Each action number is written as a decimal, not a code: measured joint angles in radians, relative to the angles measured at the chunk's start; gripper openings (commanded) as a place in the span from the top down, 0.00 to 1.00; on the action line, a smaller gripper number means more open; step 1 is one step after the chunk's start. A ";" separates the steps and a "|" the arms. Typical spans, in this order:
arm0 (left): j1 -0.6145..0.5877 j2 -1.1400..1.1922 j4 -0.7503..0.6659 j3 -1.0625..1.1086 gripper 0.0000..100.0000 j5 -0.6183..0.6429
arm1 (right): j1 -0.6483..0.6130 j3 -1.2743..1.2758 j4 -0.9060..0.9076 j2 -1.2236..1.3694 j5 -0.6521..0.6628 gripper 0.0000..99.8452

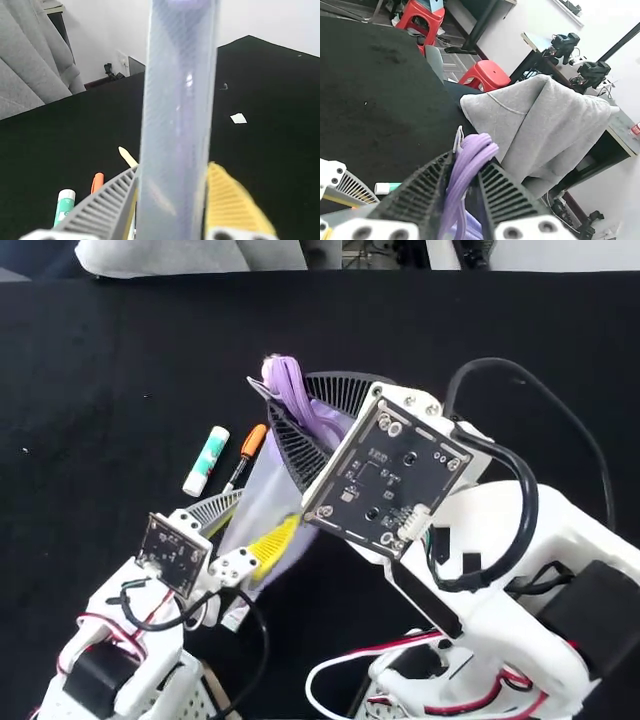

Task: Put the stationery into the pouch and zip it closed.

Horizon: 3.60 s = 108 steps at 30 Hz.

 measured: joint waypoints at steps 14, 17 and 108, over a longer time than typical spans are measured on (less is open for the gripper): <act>0.000 0.000 0.008 -0.005 0.97 0.006 | 0.066 0.000 0.023 0.000 -0.011 0.99; 0.005 0.000 0.008 -0.005 0.97 0.006 | 0.172 0.012 0.025 0.000 -0.038 0.99; 0.002 -0.002 0.196 -0.330 0.97 0.006 | 0.075 1.241 -0.485 -0.677 -0.216 0.83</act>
